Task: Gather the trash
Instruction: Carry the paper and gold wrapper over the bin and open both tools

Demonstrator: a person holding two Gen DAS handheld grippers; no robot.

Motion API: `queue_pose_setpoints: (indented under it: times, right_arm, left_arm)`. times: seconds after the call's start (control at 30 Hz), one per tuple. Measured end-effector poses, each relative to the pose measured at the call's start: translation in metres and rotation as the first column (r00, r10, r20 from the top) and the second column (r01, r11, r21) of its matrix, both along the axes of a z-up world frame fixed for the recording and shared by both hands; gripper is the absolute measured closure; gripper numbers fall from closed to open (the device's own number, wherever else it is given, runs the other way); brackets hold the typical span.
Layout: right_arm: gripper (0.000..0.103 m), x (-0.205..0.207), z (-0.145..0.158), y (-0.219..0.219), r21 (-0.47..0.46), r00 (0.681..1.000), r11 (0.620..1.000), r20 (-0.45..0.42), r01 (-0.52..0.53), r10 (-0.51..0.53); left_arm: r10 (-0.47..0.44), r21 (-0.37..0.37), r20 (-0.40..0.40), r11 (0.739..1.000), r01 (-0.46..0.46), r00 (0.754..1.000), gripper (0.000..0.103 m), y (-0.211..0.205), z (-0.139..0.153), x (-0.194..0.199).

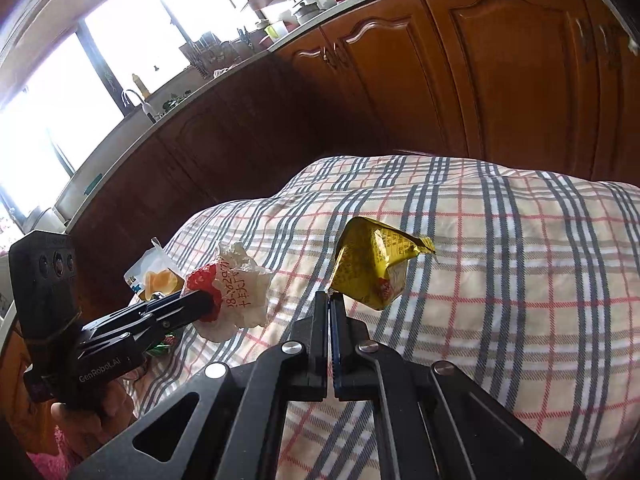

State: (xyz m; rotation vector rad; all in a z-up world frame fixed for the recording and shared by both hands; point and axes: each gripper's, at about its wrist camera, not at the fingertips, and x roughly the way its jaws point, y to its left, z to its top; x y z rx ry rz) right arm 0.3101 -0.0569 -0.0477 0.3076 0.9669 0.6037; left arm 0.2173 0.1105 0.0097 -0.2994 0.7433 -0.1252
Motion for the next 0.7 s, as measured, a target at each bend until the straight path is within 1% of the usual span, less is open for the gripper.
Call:
queue_pose_setpoints:
  times: [0.2,0.37,0.5,0.7]
  right_arm:
    - [0.102,-0.029,0.014,-0.049,0.009,0.997,0.998,0.017,0.069,-0.069]
    - [0.102,-0.056,0.022,-0.102,0.005,0.989,0.990,0.026,0.144,-0.144]
    - [0.102,-0.078,0.027,-0.144,-0.003,0.977,0.977,0.033,0.213,-0.213]
    - [0.102,-0.104,0.031,-0.204,0.001,0.948,0.949,0.038,0.316,-0.316]
  left_arm:
    - [-0.090,-0.009,0.013,0.996,0.090,0.996,0.081,-0.041,0.007,-0.006]
    - [-0.172,0.002,0.016,0.985,0.172,0.985,0.081,-0.083,0.011,-0.007]
    - [-0.236,0.017,0.017,0.972,0.235,0.972,0.081,-0.117,0.016,-0.006]
    - [-0.319,0.054,0.021,0.947,0.318,0.948,0.081,-0.166,0.023,-0.004]
